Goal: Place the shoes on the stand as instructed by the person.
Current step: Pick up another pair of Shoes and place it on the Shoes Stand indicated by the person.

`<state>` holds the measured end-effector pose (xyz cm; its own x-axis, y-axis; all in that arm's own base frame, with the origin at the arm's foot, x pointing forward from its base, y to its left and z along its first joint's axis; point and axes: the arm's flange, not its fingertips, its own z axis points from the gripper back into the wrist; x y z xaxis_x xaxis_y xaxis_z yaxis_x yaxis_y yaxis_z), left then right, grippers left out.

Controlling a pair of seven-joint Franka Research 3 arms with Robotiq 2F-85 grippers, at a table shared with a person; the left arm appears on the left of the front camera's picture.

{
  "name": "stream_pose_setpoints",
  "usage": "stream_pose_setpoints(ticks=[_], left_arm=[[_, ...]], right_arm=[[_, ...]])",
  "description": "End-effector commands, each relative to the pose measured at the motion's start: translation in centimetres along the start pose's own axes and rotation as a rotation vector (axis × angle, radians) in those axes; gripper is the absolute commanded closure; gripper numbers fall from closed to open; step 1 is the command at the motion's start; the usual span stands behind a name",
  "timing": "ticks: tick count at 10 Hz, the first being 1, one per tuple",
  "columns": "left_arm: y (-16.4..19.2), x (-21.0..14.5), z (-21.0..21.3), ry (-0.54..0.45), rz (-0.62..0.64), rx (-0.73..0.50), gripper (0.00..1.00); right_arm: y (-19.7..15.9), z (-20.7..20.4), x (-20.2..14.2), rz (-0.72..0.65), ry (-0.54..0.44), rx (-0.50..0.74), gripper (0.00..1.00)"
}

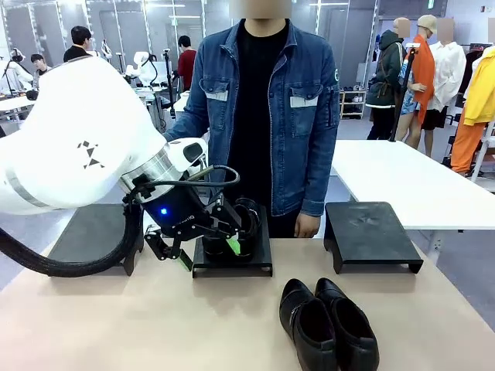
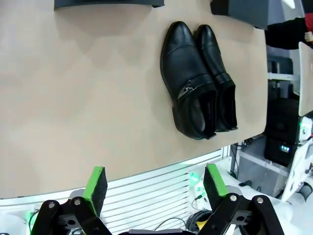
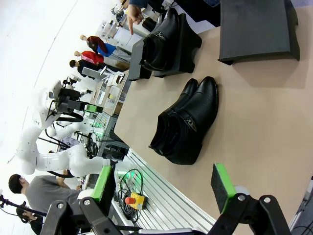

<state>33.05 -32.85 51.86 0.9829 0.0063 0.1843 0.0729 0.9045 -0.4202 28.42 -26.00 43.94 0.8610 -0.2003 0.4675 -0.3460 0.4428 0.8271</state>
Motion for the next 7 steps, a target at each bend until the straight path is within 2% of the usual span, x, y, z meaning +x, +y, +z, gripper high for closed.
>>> stream_pose_setpoints(ticks=[1,3,5,7], left_arm=[[0.0,-0.3,-0.2,-0.025,0.011,0.016,0.00],[0.0,0.0,0.1,0.001,0.000,-0.003,0.00],[-4.8,-0.2,0.9,0.012,-0.060,0.089,0.00],[-10.5,0.2,0.1,0.064,-0.028,0.199,0.00]], right_arm=[[0.1,0.1,0.0,0.007,-0.011,0.009,0.00],[0.1,0.1,0.0,0.007,-0.011,0.009,0.00],[0.1,0.1,0.0,0.007,-0.011,0.009,0.00],[0.1,0.1,0.0,0.007,-0.011,0.009,0.00]])
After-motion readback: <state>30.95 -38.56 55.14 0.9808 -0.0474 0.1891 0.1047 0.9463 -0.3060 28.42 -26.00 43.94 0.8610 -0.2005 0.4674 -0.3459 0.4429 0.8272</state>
